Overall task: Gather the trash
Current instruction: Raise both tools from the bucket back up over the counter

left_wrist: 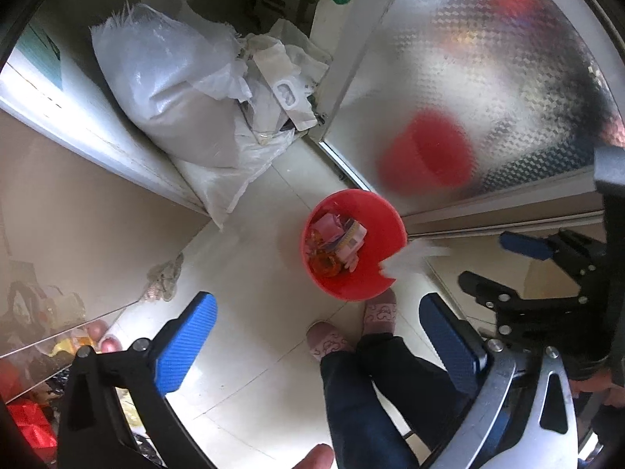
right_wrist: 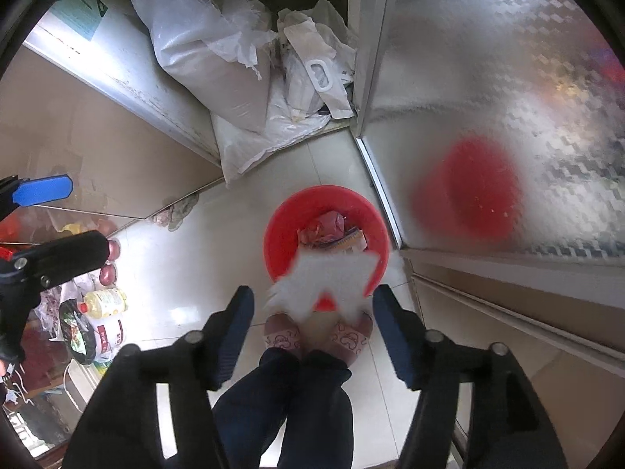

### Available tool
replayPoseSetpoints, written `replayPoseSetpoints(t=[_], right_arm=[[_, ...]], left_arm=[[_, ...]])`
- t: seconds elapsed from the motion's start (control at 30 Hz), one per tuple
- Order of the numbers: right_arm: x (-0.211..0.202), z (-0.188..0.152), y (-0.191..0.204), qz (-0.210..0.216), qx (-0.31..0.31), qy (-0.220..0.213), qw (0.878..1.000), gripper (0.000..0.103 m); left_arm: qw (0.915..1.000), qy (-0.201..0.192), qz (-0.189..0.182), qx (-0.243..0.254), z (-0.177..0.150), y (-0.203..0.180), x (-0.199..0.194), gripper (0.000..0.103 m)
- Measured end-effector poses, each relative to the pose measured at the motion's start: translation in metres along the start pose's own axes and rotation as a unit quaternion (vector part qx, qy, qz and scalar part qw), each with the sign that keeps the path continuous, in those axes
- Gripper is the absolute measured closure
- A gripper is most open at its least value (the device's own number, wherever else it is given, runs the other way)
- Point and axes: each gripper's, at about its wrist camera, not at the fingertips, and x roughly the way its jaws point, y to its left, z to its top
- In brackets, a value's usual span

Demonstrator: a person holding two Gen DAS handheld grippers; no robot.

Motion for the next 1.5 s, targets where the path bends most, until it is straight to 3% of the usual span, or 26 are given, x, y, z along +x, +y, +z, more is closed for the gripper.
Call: replayPoseSetpoints(t=[0.3,0.63,0.77,0.9,1.03,1.2,1.5], right_arm=[[-0.065,-0.01,0.007,0.0,-0.005,-0.037,0.999,0.035],[-0.204,-0.027,0.017,0.005,-0.002,-0.13,0.992,0.034],[-0.259,-0.04,0.012,-0.001,0.01,-0.176,0.984,0.024],[-0.299,-0.051,0.001,0.003,0.025,-0.212,0.977,0.02],[-0.325,-0.058,-0.001,-0.003,0.033,-0.243,0.969,0.009],[-0.346,-0.076,-0.002,-0.013,0.036,-0.269,0.962,0.001],[-0.395,-0.13,-0.009,-0.047,0.046,-0.317,0.946,0.001]], left_arm=[[0.9994,-0.032,0.005,-0.01,-0.016,-0.007,-0.07,0.0],[0.9937,-0.108,0.016,0.026,-0.034,-0.043,-0.202,0.0],[0.9868,-0.157,0.01,0.038,-0.038,-0.059,-0.252,0.0],[0.979,-0.197,0.0,0.053,-0.037,-0.073,-0.288,0.0],[0.9714,-0.227,-0.014,0.07,-0.042,-0.089,-0.319,0.0],[0.959,-0.268,0.004,0.092,-0.056,-0.108,-0.353,0.0],[0.9427,-0.317,-0.006,0.104,-0.094,-0.148,-0.391,0.0]])
